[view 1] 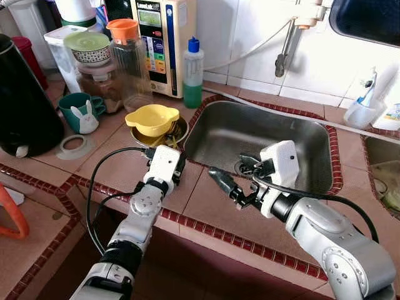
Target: Kitchen organization
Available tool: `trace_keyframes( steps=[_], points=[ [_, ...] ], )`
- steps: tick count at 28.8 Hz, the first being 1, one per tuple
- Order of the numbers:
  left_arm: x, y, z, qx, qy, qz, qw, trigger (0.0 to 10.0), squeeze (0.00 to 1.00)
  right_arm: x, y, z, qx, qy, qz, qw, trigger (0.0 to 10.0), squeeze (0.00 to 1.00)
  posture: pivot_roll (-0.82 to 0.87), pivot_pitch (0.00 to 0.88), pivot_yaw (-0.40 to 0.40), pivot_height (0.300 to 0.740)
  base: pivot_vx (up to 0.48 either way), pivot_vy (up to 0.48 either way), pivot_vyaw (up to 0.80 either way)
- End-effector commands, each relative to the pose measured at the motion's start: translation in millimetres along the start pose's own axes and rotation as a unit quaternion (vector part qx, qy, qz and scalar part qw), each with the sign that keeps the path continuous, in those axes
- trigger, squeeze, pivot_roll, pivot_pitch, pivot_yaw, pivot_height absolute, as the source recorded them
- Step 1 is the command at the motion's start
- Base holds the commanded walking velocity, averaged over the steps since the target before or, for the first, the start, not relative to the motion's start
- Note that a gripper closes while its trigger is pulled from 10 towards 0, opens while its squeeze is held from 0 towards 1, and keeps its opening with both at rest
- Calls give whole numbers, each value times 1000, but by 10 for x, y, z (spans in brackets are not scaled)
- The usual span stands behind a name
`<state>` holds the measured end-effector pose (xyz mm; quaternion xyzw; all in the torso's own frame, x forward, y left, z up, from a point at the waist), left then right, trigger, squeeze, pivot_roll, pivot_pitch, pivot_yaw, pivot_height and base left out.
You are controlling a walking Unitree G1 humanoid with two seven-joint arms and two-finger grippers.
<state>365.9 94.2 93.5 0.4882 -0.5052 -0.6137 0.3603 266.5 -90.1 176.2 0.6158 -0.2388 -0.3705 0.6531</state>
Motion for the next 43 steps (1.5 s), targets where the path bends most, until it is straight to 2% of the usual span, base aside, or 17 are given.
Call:
trace_keyframes(
  steps=[1,26,34,38,39,43],
  points=[
    [-2,25,-24,4,-3,2,1000,0,0,-44,39,24,4,10,8,1000,10000,0,-43,0,-9,740,0,0,0],
    [-2,94,-42,27,-6,-11,1000,0,0,-16,50,26,6,1,10,1000,10000,0,-45,0,-7,740,0,0,0],
    [-82,207,-54,51,19,-32,998,0,0,-6,50,22,7,-2,11,1000,10000,0,-43,0,-9,740,0,0,0],
    [-214,277,-51,64,59,-64,994,0,0,12,56,15,9,-6,12,1000,10000,0,-42,0,-9,740,0,0,0],
    [-266,337,-47,78,74,-74,991,0,0,26,58,12,10,-10,12,1000,10000,0,-41,0,-9,740,0,0,0],
    [-250,510,-52,116,67,-78,988,0,0,52,65,7,13,-17,10,1000,10000,0,-39,0,-11,740,0,0,0]
  ],
)
Point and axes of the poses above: a point about 5 cm out from each wrist's last joint towards the gripper, its own z axis pointing back from the gripper into the wrist, its own y axis along the axis of the wrist's last joint, x = y × z, the point moved 3 cm from there along -z, pointing out of the wrist towards the gripper
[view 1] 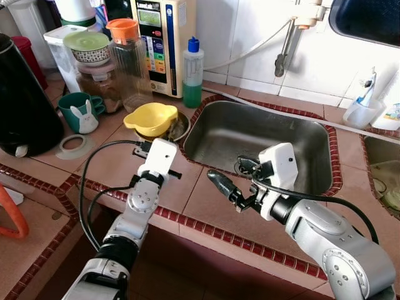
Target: Kitchen organization
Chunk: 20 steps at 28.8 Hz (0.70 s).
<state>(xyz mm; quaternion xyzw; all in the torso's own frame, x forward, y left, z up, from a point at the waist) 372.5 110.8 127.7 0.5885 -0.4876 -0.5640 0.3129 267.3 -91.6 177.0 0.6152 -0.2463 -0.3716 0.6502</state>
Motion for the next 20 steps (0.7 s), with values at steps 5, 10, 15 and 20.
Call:
trace_keyframes(
  steps=[5,10,15,20],
  points=[
    [89,390,-94,78,-24,22,996,0,0,128,82,-15,19,-35,0,999,10000,0,-35,0,-10,740,0,0,0],
    [194,438,-75,86,-42,44,994,0,0,177,97,-18,24,-47,-3,999,10000,0,-36,0,-9,740,0,0,0],
    [269,534,-9,117,-60,37,991,0,0,236,91,-6,29,-66,-15,997,10000,0,-36,0,-10,740,0,0,0],
    [386,732,92,184,-102,23,977,0,0,456,172,-8,76,-118,-112,984,10000,0,-34,0,-11,740,0,0,0]
  ],
)
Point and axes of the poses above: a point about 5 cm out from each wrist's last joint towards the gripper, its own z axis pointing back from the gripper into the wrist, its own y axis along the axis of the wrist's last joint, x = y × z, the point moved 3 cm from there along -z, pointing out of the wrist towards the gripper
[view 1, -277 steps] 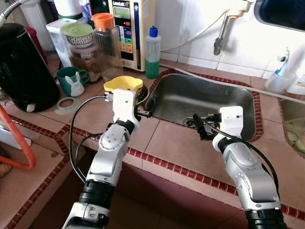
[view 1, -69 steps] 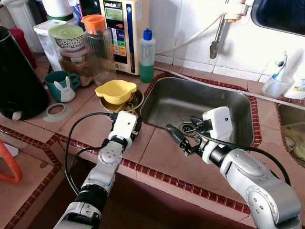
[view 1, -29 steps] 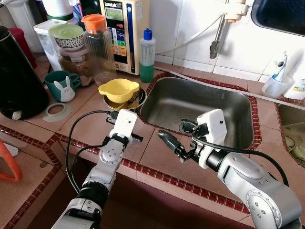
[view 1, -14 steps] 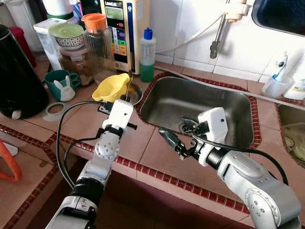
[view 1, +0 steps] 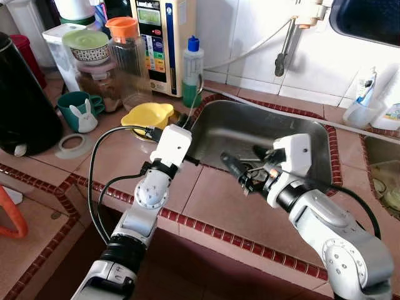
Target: Kitchen organization
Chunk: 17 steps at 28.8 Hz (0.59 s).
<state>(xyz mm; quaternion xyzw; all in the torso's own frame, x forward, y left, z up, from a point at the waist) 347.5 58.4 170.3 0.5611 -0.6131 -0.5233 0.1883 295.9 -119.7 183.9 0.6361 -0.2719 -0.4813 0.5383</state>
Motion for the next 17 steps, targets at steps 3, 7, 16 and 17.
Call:
trace_keyframes(
  steps=[3,7,16,17],
  points=[
    [87,212,-13,60,-35,-19,997,0,0,170,144,-4,40,-33,-79,996,10000,0,-30,0,-12,740,0,0,0],
    [188,315,17,94,-76,-20,992,0,0,308,235,-12,74,-52,-161,983,10000,0,-28,0,-11,740,0,0,0],
    [599,413,176,130,-209,17,969,0,0,234,409,-70,111,2,-281,953,10000,0,-30,0,-9,740,0,0,0],
    [599,413,176,130,-209,17,969,0,0,234,409,-70,111,2,-281,953,10000,0,-30,0,-9,740,0,0,0]
  ],
)
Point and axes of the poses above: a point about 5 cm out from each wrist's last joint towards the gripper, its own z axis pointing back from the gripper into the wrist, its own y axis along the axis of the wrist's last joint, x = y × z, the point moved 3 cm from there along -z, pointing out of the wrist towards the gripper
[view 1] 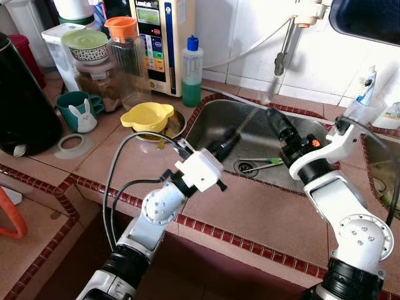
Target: Kitchen organization
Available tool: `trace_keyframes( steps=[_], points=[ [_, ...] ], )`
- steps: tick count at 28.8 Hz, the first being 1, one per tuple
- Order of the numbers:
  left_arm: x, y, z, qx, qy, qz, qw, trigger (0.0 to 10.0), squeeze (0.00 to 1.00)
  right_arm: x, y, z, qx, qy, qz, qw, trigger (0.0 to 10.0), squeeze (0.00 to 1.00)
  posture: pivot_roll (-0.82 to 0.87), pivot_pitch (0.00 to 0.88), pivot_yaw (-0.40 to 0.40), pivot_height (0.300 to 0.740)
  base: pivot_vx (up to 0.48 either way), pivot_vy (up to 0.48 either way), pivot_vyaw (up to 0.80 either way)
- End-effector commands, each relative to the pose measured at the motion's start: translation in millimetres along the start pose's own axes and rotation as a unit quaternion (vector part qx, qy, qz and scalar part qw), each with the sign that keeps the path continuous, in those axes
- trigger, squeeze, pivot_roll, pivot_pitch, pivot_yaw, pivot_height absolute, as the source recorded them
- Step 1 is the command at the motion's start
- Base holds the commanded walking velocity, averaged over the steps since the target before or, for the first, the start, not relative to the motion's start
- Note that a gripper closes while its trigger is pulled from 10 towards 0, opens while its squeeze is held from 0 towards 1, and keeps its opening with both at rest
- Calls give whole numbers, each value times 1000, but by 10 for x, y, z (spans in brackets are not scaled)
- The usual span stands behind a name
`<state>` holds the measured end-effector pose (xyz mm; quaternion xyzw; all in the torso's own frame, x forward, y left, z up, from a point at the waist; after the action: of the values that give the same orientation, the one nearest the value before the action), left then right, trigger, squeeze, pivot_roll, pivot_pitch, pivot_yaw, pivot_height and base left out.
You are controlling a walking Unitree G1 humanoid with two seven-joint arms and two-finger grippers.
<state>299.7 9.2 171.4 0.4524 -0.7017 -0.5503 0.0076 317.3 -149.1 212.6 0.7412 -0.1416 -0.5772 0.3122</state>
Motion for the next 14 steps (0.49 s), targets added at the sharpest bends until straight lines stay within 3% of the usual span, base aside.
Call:
trace_keyframes(
  steps=[1,7,8,9,14],
  points=[
    [57,89,-27,23,-16,3,1000,0,0,-50,-6,-24,-9,10,-11,1000,10000,0,-31,0,-8,740,0,0,0],
    [89,108,-33,27,-21,9,999,0,0,-69,-47,-33,-20,10,-20,1000,10000,0,-30,0,-9,740,0,0,0],
    [86,108,-31,27,-21,9,999,0,0,-65,-50,-31,-21,8,-23,999,8510,0,-30,0,-9,740,0,0,0],
    [82,109,-29,27,-21,11,999,0,0,-52,-51,-26,-22,4,-27,999,0,0,-29,0,-9,740,0,0,0],
    [85,98,-23,23,-21,17,999,0,0,-26,-45,-18,-22,-5,-26,999,0,0,-31,0,-8,740,0,0,0]
  ],
)
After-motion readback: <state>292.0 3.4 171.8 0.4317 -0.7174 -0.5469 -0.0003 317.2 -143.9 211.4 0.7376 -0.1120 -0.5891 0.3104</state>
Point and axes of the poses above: a point about 5 cm out from each wrist's last joint towards the gripper, its own z axis pointing back from the gripper into the wrist, its own y axis along the axis of the wrist's last joint, x = y × z, the point moved 3 cm from there along -z, pointing out of the wrist towards the gripper
